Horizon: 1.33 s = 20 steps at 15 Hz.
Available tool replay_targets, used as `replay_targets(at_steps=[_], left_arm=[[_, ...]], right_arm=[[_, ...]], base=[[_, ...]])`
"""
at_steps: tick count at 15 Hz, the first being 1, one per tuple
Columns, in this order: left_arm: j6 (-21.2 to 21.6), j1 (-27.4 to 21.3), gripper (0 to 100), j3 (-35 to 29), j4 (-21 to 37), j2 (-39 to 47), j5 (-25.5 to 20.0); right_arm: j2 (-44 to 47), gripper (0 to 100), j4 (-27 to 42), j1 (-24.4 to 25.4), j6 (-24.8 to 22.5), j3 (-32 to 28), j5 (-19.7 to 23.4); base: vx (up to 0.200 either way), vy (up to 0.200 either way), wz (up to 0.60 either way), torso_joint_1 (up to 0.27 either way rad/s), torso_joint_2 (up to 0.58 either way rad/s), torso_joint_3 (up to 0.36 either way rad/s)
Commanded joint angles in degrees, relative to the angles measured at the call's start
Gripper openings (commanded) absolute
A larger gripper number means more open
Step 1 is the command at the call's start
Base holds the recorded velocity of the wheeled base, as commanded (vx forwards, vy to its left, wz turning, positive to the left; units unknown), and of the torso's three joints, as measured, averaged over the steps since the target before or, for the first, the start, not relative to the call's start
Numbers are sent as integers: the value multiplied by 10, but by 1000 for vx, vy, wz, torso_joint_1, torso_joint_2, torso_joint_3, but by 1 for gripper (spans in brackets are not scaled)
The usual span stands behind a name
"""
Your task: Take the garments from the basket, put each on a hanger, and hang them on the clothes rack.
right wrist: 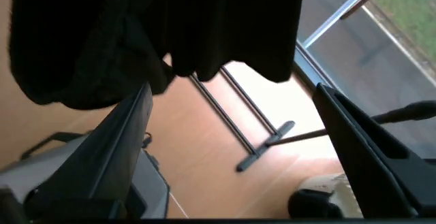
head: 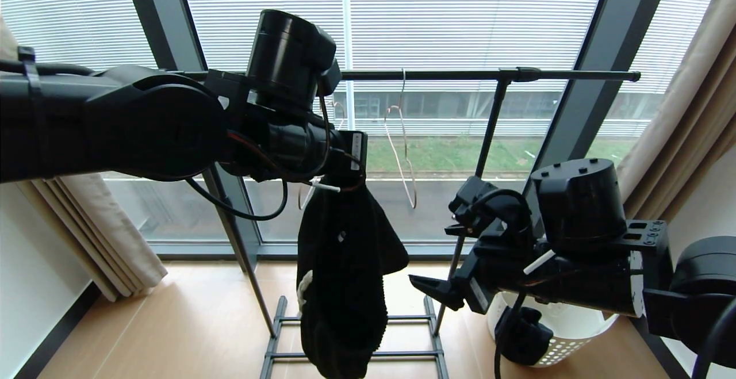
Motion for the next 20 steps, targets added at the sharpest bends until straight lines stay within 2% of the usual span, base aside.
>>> replay_targets(at_steps=[1,3,4,7,10,12,14,15,20], left_arm=[[0,-6,0,9,0,-7,3],[0,-11,0,13,0,-13,3],[0,-22,0,15,0,-16,3],[0,-38,0,25,1,-21,4],[1,-40,0,29,1,-28,3],[1,-40,0,30,1,-32,3],[2,-39,0,53,1,-45,2],[2,-38,0,58,1,-48,2],[3,-33,0,65,1,-55,1]], right_arm=[[-16,100,-37,26,91,-19,2],[0,100,-49,39,155,-45,-11],[28,100,-49,46,185,-72,-40],[79,100,-50,46,193,-97,-89],[91,100,-43,36,189,-97,-91],[91,100,-43,18,169,-92,-91],[83,100,-50,-27,90,-60,-77],[77,100,-49,-38,72,-51,-66],[56,100,-49,-68,-8,-15,-33]], base=[[0,0,0,0,0,0],[0,0,0,0,0,0],[0,0,0,0,0,0],[0,0,0,0,0,0],[0,0,0,0,0,0],[0,0,0,0,0,0],[0,0,0,0,0,0],[0,0,0,0,0,0],[0,0,0,0,0,0]])
